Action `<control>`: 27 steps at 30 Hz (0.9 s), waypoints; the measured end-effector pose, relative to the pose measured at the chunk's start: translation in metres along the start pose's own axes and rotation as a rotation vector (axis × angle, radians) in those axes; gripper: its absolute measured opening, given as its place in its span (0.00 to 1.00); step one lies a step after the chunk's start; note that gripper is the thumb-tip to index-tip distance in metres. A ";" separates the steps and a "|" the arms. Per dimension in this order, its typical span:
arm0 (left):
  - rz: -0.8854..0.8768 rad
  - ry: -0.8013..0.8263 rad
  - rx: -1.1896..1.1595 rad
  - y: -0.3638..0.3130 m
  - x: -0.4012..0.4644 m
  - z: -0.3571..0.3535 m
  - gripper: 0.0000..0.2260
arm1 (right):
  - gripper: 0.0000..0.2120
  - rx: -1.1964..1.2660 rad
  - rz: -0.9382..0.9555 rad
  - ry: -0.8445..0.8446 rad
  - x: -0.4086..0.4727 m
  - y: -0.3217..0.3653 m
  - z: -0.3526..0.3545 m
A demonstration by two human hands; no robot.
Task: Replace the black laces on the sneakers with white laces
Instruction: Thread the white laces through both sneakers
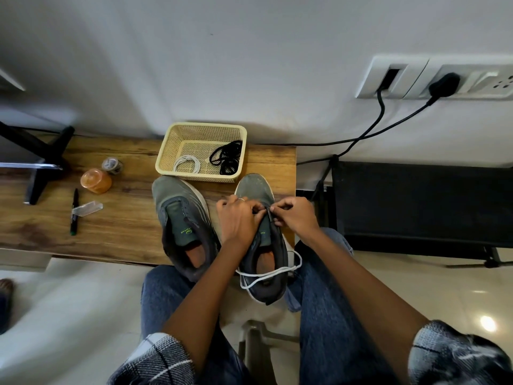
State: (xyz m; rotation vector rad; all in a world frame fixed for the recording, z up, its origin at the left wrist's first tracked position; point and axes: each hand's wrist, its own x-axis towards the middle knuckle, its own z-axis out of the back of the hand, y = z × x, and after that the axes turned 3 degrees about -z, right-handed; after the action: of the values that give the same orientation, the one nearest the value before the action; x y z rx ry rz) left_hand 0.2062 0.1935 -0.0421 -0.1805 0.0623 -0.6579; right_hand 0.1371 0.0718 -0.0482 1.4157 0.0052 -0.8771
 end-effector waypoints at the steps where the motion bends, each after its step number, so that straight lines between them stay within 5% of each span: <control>1: 0.024 0.016 -0.016 0.000 0.000 -0.001 0.10 | 0.02 -0.004 0.002 -0.001 0.000 -0.001 0.000; 18: -0.140 0.031 -0.096 -0.001 0.001 -0.009 0.10 | 0.05 -0.216 0.138 0.008 0.000 0.000 -0.003; 27: -0.234 -0.015 -0.059 0.003 0.004 -0.011 0.06 | 0.04 -0.108 0.051 0.056 0.000 0.003 -0.001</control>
State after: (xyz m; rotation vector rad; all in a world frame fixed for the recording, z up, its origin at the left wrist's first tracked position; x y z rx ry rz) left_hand 0.2096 0.1917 -0.0538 -0.2519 0.0462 -0.8880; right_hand 0.1394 0.0724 -0.0459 1.3335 0.0577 -0.7840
